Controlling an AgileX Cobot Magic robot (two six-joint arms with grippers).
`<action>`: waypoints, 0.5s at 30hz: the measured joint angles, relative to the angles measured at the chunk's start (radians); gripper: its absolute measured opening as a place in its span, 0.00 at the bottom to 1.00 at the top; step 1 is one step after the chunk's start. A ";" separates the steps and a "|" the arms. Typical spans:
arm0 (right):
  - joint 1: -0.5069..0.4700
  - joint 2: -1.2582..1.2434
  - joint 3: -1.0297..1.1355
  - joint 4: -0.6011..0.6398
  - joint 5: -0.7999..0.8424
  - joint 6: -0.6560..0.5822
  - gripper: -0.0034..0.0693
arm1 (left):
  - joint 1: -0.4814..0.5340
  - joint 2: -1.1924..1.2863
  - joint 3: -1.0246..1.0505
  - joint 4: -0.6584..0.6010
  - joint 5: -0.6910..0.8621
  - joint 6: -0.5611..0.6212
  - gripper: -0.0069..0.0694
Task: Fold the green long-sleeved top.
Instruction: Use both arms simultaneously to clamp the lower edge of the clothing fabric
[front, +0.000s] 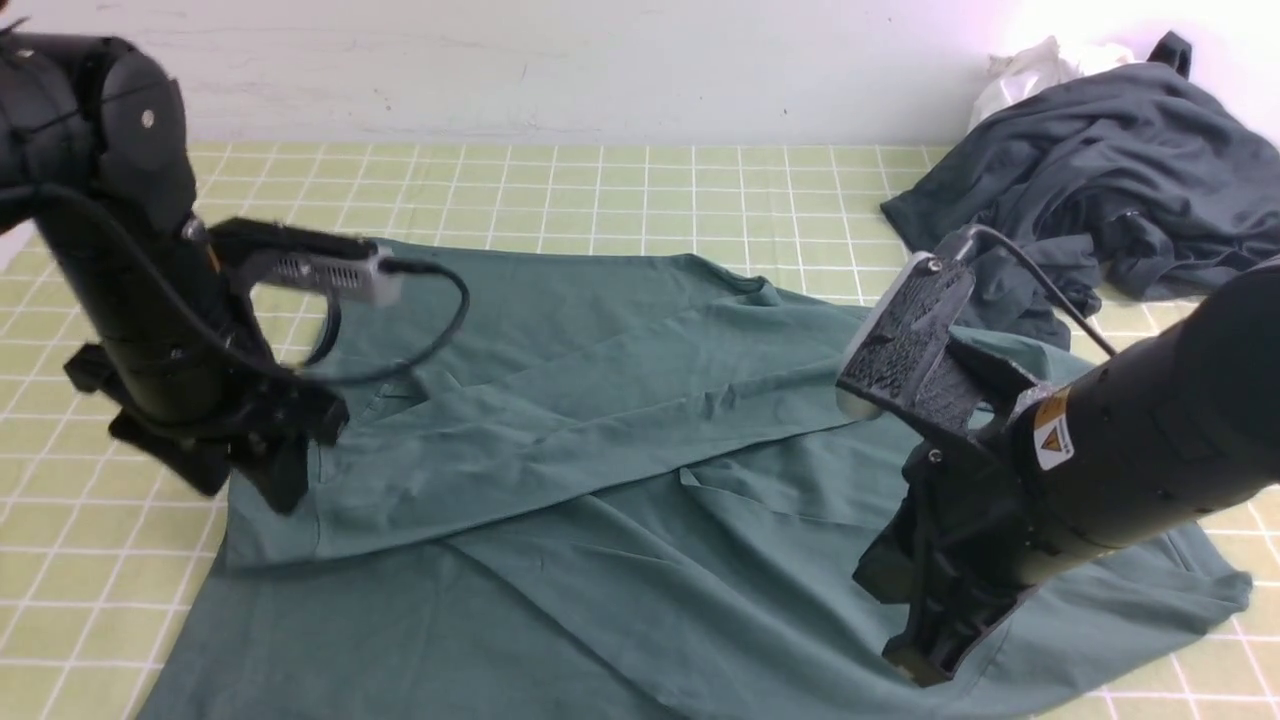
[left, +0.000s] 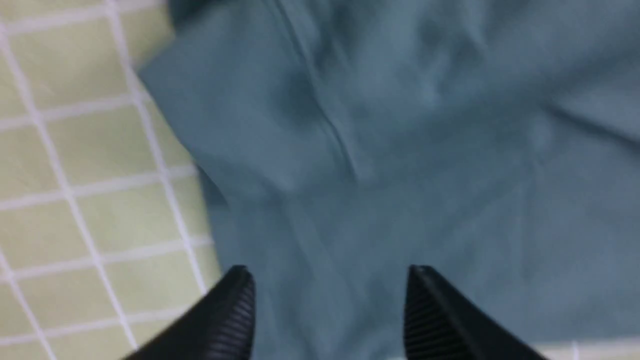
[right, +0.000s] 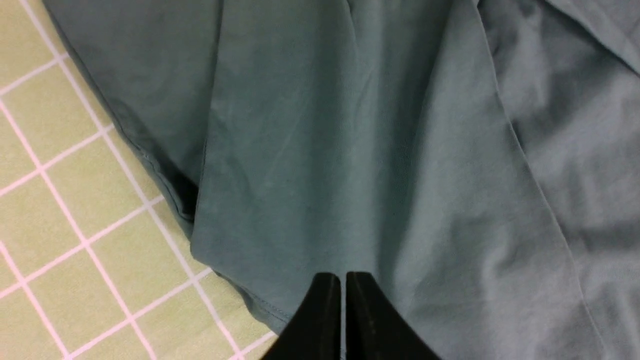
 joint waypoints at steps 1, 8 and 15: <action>0.000 -0.004 0.000 0.009 0.002 -0.001 0.06 | -0.025 -0.060 0.109 -0.010 -0.002 0.098 0.67; 0.000 -0.005 0.000 0.114 0.009 -0.075 0.06 | -0.067 -0.176 0.504 -0.019 -0.260 0.623 0.70; 0.000 -0.005 0.000 0.187 0.014 -0.134 0.06 | -0.067 -0.156 0.664 -0.017 -0.510 0.804 0.63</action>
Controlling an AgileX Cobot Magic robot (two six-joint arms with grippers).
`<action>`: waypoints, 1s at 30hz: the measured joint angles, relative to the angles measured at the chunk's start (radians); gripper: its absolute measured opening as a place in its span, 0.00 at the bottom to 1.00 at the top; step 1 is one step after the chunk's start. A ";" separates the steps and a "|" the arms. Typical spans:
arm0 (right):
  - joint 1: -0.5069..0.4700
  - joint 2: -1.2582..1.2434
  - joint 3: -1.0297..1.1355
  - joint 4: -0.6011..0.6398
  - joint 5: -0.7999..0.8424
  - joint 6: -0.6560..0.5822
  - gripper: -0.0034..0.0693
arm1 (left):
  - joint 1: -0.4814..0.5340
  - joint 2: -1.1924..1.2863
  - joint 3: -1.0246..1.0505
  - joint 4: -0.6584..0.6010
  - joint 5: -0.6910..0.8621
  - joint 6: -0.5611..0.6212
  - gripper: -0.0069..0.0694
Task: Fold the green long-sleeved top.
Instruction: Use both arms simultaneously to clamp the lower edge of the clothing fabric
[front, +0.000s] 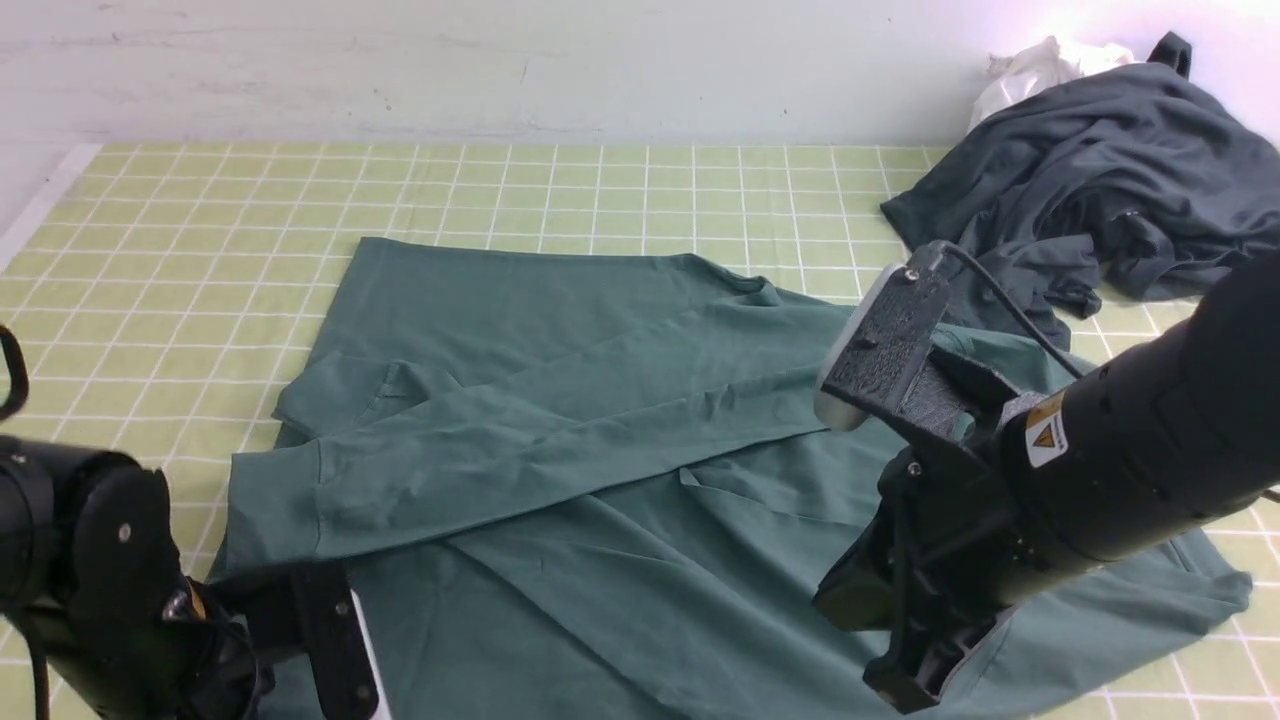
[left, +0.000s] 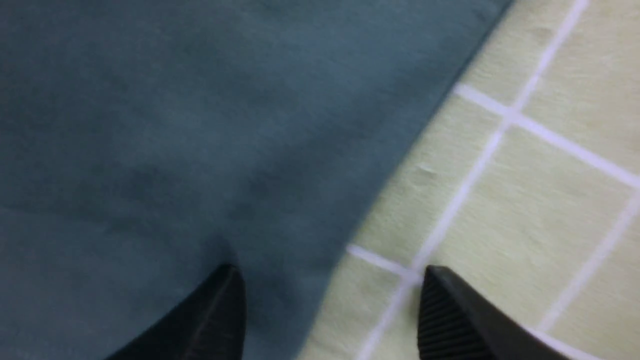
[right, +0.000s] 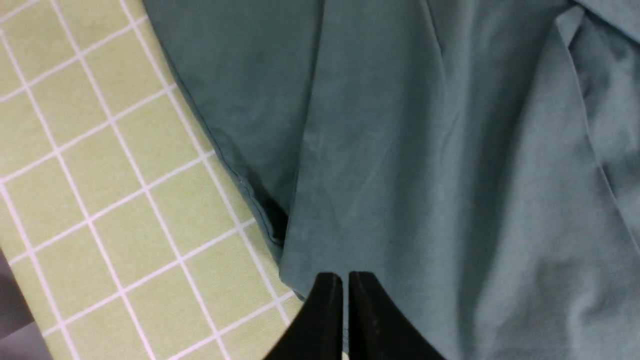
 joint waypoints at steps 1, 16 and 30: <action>0.000 0.000 0.000 0.003 0.000 -0.001 0.06 | 0.000 0.001 0.004 0.002 -0.020 0.002 0.60; 0.000 -0.010 0.000 0.007 -0.006 -0.085 0.06 | 0.000 -0.193 -0.014 0.002 -0.016 -0.184 0.10; -0.037 0.005 0.052 -0.248 -0.040 -0.222 0.08 | 0.000 -0.313 -0.012 -0.027 0.009 -0.338 0.10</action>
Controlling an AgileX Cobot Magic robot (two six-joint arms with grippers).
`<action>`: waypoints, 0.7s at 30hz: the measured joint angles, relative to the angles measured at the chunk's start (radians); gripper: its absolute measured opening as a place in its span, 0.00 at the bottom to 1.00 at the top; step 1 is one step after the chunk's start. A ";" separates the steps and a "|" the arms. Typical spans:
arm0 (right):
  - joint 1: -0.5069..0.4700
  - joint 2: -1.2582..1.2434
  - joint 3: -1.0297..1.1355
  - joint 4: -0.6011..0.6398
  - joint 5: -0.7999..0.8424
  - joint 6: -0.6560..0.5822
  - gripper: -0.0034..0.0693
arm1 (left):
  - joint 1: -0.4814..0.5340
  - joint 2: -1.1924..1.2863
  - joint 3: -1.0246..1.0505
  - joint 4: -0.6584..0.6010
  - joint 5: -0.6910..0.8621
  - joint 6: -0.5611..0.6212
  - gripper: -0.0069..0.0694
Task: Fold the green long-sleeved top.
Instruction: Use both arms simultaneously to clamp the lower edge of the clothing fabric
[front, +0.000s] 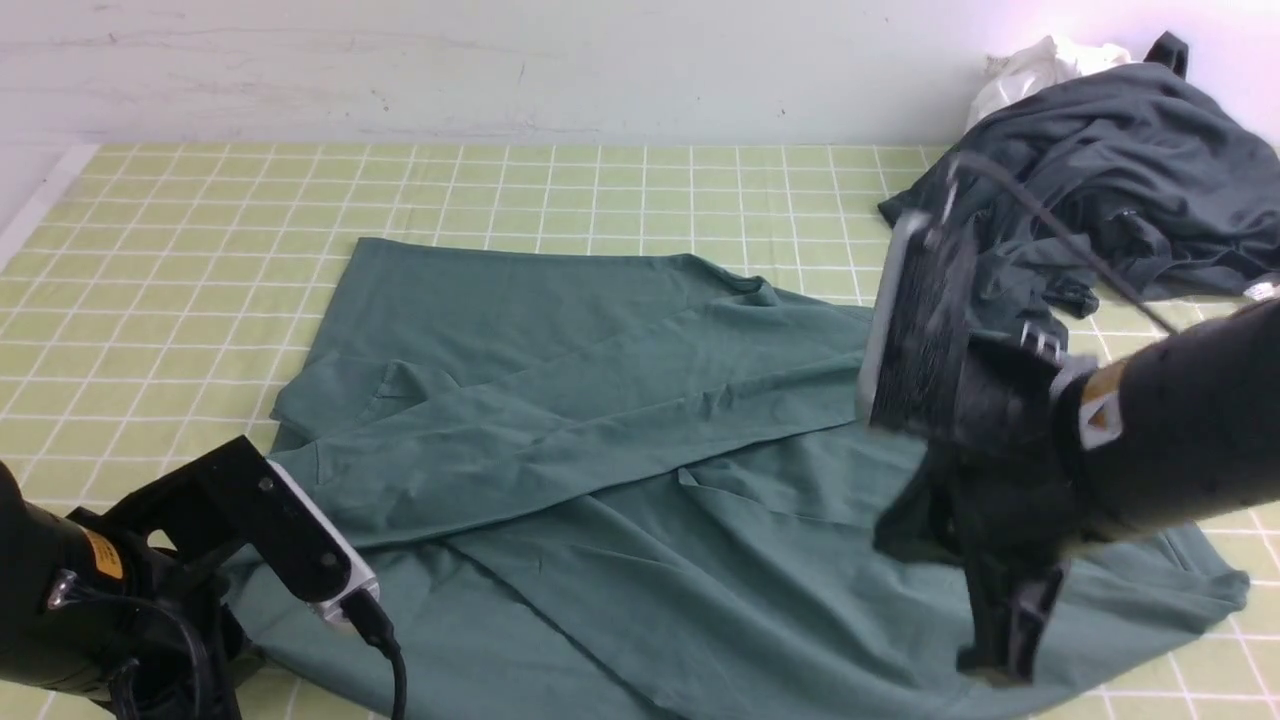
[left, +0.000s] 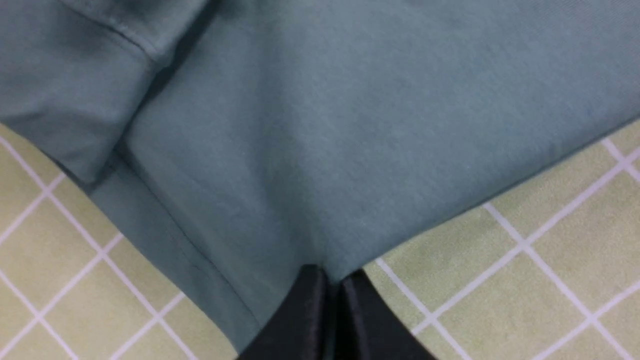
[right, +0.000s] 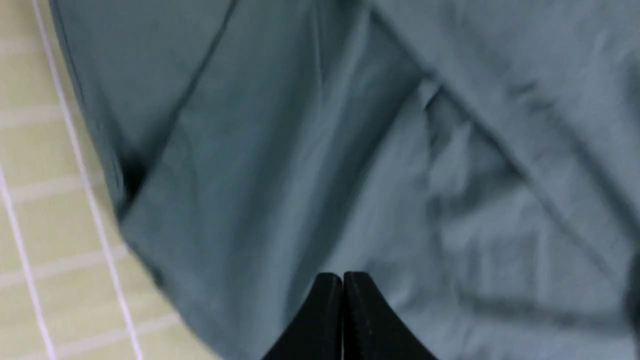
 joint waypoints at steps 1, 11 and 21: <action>0.000 0.036 0.021 -0.041 0.021 0.014 0.10 | 0.000 0.000 0.000 -0.002 0.000 -0.001 0.10; -0.001 0.204 0.167 -0.338 -0.014 0.134 0.38 | 0.000 0.000 0.000 -0.029 0.000 -0.006 0.10; -0.001 0.256 0.177 -0.412 -0.126 0.144 0.39 | 0.000 0.000 0.000 -0.031 0.001 -0.008 0.09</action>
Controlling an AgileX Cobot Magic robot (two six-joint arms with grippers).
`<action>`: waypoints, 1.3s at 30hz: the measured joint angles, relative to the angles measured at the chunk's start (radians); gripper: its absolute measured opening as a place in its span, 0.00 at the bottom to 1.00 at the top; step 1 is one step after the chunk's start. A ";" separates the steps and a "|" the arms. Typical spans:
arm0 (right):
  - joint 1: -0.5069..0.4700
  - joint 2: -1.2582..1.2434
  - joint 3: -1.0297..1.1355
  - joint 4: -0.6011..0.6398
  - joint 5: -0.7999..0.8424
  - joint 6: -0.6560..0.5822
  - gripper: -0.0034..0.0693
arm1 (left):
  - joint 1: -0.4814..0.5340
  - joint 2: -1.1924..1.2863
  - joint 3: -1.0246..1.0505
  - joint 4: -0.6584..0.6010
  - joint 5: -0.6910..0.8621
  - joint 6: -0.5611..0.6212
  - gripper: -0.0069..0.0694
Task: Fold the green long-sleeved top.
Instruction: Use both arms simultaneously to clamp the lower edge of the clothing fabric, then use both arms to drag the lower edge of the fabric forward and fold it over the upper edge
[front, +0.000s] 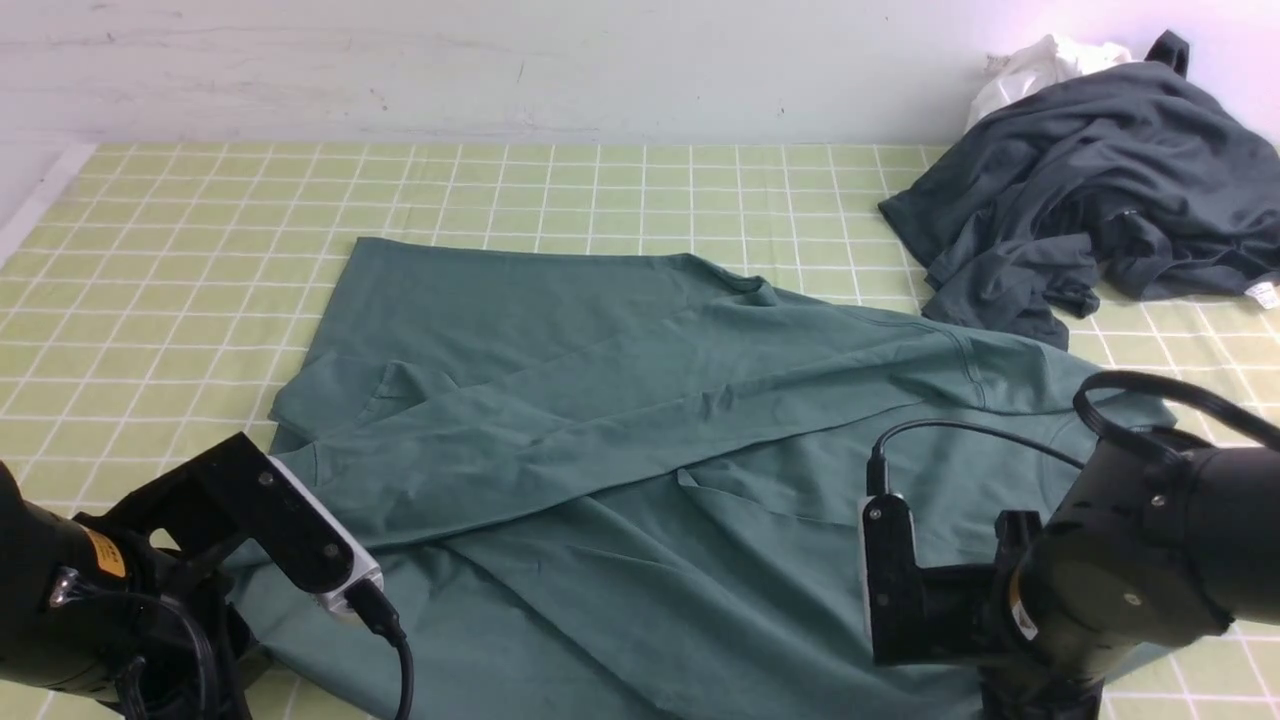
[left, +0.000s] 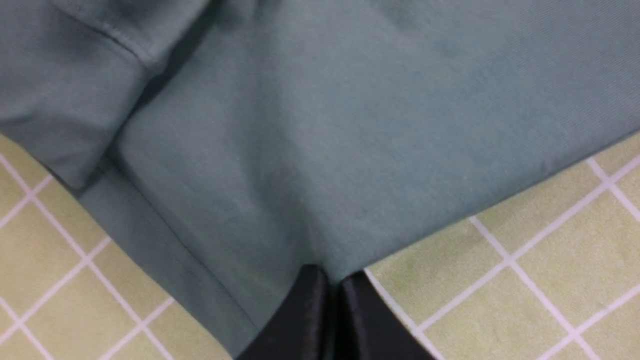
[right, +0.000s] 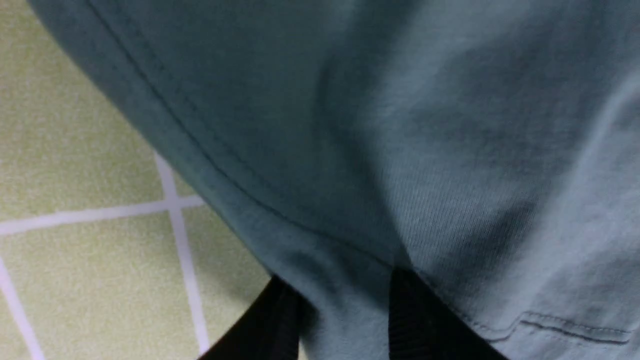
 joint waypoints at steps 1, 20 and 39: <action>0.000 0.004 0.000 0.001 0.003 0.000 0.37 | 0.000 0.000 0.000 0.000 0.000 0.000 0.09; -0.001 -0.174 -0.006 -0.097 0.118 0.300 0.04 | 0.000 -0.024 -0.116 0.110 0.045 -0.144 0.09; -0.308 0.274 -0.725 -0.253 -0.198 0.435 0.04 | 0.000 0.797 -0.987 0.412 -0.112 -0.247 0.10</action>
